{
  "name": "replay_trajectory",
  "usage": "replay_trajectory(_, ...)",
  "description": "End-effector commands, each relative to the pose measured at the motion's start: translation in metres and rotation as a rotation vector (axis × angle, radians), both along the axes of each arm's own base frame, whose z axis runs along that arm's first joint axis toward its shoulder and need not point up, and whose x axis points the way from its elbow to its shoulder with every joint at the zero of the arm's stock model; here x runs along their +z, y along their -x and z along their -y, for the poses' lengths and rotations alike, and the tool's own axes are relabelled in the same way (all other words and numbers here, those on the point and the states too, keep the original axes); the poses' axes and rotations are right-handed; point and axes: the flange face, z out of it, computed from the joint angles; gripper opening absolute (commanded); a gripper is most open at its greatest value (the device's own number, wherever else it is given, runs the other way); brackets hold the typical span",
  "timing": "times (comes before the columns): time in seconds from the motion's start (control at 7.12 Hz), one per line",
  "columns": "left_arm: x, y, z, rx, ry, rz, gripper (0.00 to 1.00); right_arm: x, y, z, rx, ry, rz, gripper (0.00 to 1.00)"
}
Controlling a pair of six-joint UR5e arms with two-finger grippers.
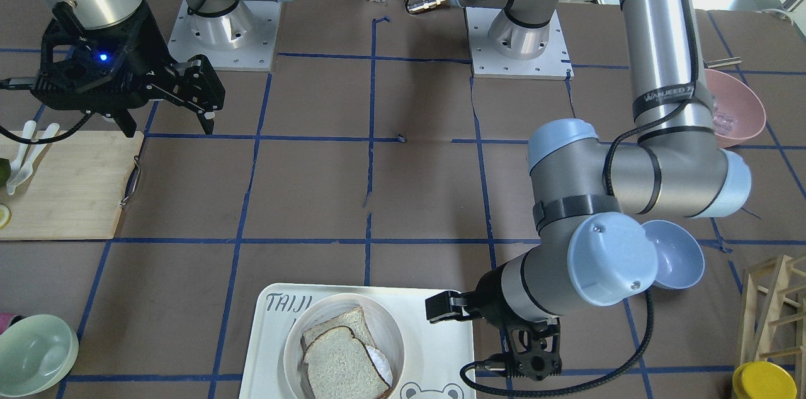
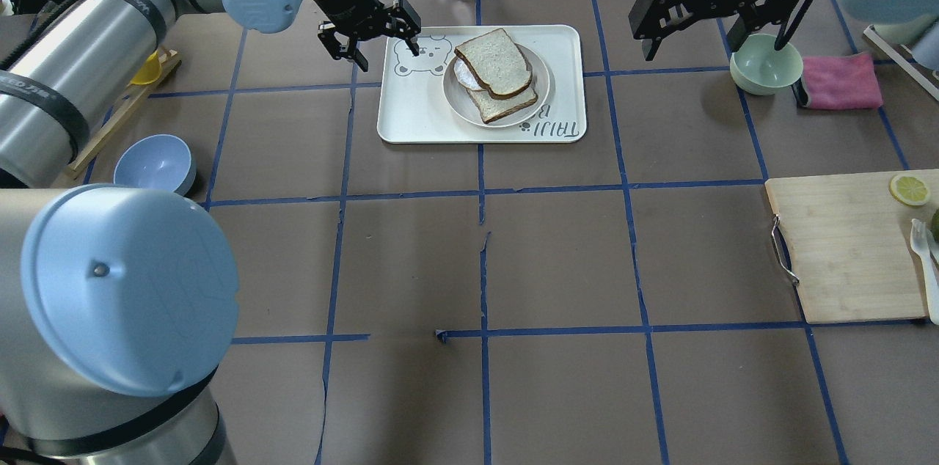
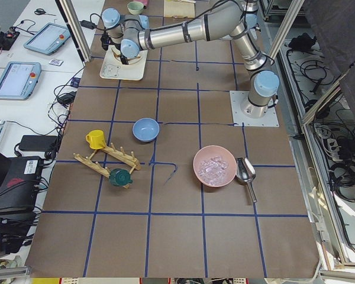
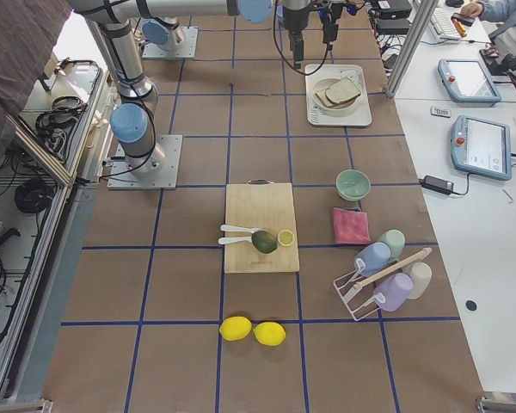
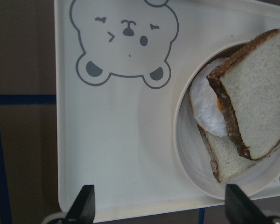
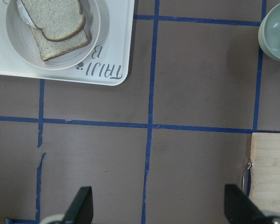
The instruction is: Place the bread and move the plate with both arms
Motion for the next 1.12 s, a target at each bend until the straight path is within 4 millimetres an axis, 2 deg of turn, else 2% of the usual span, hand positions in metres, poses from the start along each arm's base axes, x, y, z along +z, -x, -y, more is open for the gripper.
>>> replay_trajectory(0.0, 0.083, -0.020, -0.043, 0.005, -0.006, 0.121, 1.00, 0.000, 0.000, 0.000, 0.002, 0.000, -0.001, 1.00)
replay_trajectory(0.14, 0.114, -0.021, -0.065, 0.006, -0.013, 0.123, 1.00, 0.000, 0.001, 0.000, 0.002, 0.000, -0.001, 1.00)
replay_trajectory(0.42, 0.162, -0.056, -0.114, 0.038, -0.054, 0.165, 1.00, 0.002, 0.000, 0.000, 0.008, 0.003, -0.003, 1.00)
replay_trajectory(0.56, 0.173, -0.061, -0.137, 0.049, -0.049, 0.174, 1.00, 0.006, 0.001, 0.001, 0.009, 0.014, -0.005, 1.00)
replay_trajectory(0.84, 0.159, -0.065, -0.189, 0.048, -0.078, 0.245, 1.00, 0.003, 0.000, 0.000, 0.014, 0.009, 0.001, 1.00)
replay_trajectory(0.98, 0.157, -0.064, -0.206, 0.040, -0.055, 0.245, 1.00, 0.003, -0.001, 0.000, 0.015, 0.008, 0.004, 1.00)
